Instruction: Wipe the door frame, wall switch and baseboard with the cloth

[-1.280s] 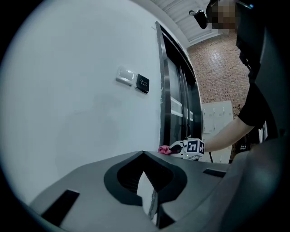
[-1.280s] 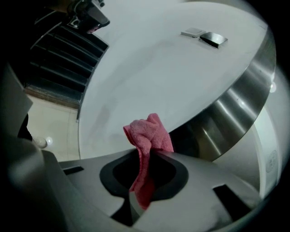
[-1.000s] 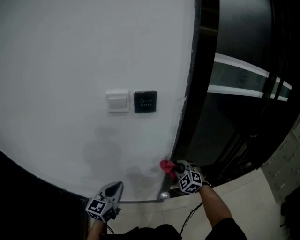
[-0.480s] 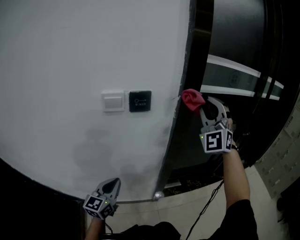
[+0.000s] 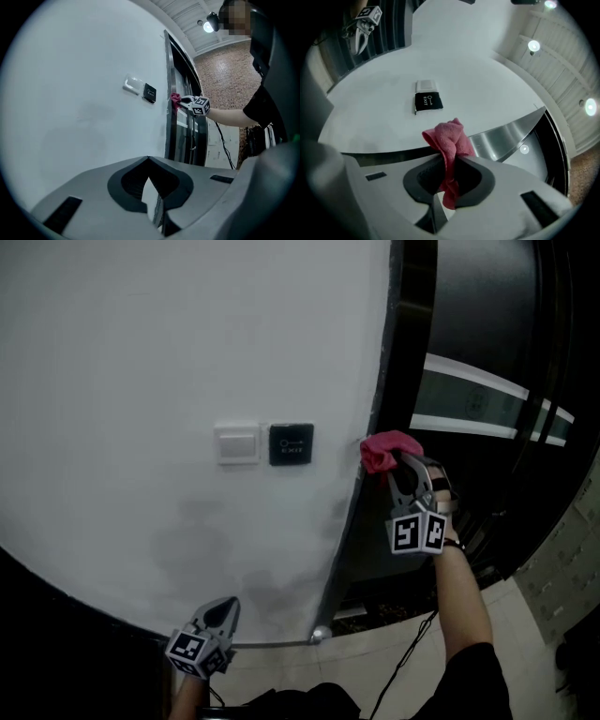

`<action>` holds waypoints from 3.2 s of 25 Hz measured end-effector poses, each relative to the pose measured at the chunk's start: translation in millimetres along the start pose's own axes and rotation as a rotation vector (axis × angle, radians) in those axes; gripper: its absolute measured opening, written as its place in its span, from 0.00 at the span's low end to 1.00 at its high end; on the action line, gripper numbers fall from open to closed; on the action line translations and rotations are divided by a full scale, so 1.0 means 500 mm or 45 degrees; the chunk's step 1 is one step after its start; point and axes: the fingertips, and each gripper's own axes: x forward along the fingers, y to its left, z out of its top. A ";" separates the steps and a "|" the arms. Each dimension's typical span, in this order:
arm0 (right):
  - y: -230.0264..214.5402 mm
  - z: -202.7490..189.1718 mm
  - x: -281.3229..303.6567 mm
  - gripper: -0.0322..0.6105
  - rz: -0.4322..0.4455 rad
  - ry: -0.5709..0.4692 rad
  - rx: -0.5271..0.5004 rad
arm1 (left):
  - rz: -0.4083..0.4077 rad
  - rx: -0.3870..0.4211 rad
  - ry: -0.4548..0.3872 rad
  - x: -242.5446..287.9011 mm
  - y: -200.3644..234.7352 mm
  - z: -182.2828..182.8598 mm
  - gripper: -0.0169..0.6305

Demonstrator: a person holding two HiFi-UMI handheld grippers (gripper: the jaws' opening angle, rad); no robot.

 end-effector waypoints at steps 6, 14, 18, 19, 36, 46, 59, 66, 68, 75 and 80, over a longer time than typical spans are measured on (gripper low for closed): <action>0.050 -0.004 0.003 0.13 0.030 0.022 -0.012 | 0.004 0.002 0.016 0.001 0.006 -0.012 0.01; 0.094 -0.021 -0.015 0.13 0.097 0.059 0.048 | -0.007 -0.013 0.030 0.008 -0.006 -0.012 0.01; 0.132 -0.033 -0.027 0.13 0.146 0.083 0.065 | -0.023 -0.007 0.037 0.017 -0.014 -0.007 0.01; 0.140 -0.034 -0.029 0.13 0.156 0.087 0.072 | -0.029 -0.001 0.036 0.021 -0.015 -0.006 0.01; 0.310 -0.064 -0.071 0.13 0.340 0.183 0.120 | -0.089 -0.024 0.052 0.045 -0.031 -0.026 0.01; 0.370 -0.076 -0.086 0.13 0.422 0.192 0.131 | -0.096 -0.044 0.064 0.056 -0.030 -0.044 0.01; 0.461 -0.103 -0.117 0.13 0.545 0.213 0.136 | -0.080 -0.056 0.067 0.061 -0.021 -0.044 0.01; 0.503 -0.114 -0.132 0.13 0.587 0.232 0.190 | -0.082 -0.088 0.099 0.055 -0.025 -0.059 0.01; 0.516 -0.118 -0.137 0.13 0.598 0.238 0.206 | -0.079 -0.093 0.107 0.051 -0.024 -0.066 0.01; 0.585 -0.134 -0.156 0.13 0.701 0.299 0.237 | -0.060 -0.090 0.130 0.046 -0.013 -0.069 0.01; 0.679 -0.163 -0.191 0.13 0.881 0.398 0.217 | -0.036 -0.081 0.136 0.026 0.002 -0.071 0.01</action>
